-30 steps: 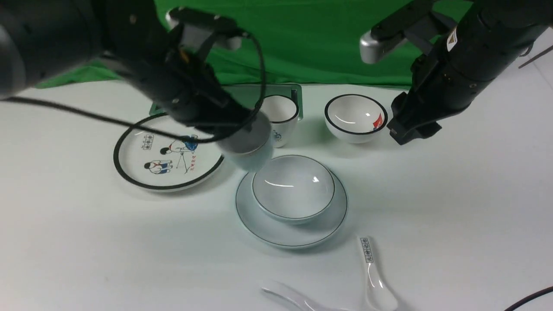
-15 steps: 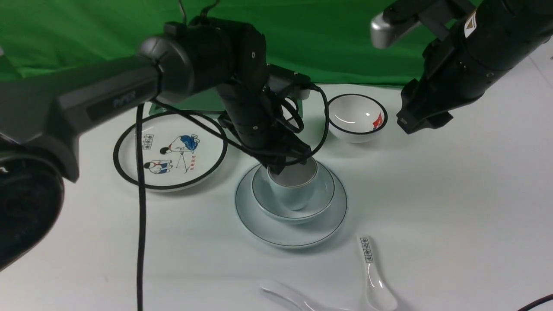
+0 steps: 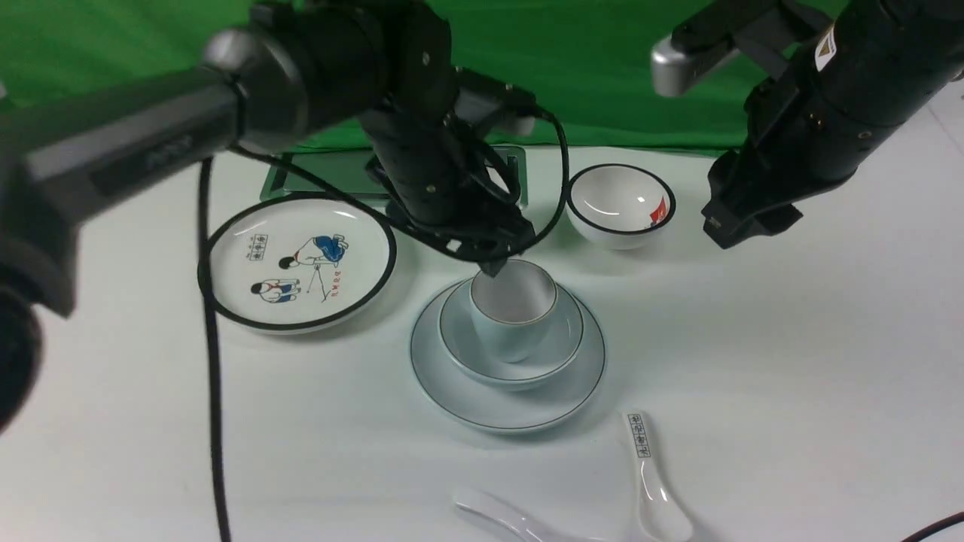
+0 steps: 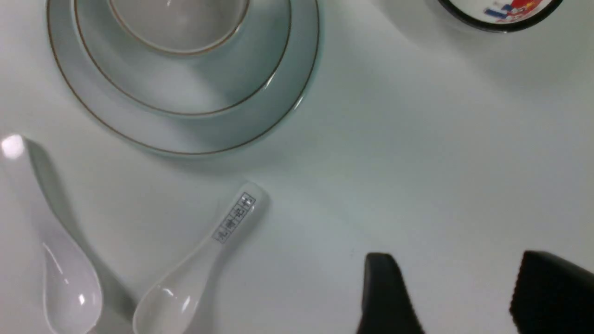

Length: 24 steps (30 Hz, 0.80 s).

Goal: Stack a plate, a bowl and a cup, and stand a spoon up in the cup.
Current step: Use the left arm to put the blue teacup into the blue rice bowl in the middle, then use the right arm to grab a blue soup spoon

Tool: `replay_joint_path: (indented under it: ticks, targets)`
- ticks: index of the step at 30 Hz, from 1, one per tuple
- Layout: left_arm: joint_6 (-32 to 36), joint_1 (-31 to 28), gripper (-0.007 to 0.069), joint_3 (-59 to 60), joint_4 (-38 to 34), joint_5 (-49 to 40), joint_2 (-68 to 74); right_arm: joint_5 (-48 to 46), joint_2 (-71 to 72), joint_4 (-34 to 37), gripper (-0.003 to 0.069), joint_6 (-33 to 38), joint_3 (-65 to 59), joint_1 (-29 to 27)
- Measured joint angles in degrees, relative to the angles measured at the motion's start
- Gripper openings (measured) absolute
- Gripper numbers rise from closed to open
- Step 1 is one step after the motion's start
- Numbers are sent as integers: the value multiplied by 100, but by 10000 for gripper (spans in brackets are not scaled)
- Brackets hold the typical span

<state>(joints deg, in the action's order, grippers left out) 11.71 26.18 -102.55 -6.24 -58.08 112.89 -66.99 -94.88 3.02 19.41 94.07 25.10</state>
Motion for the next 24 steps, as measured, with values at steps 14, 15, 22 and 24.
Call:
replay_joint_path:
  ticks: [14,15,22,24]
  targets:
    - [-681,-626,244,3749,368,721,-4285,-237,101,71,400,486,58,1695]
    - [-716,-667,211,4025,362,807,-4577,-237,103,71,400,510,19,1798]
    - [-760,-731,-17,5689,249,1335,-6016,-93,115,157,447,775,-855,2376]
    - [-765,-731,-35,5940,207,1445,-6285,243,109,184,517,846,-1270,2422]
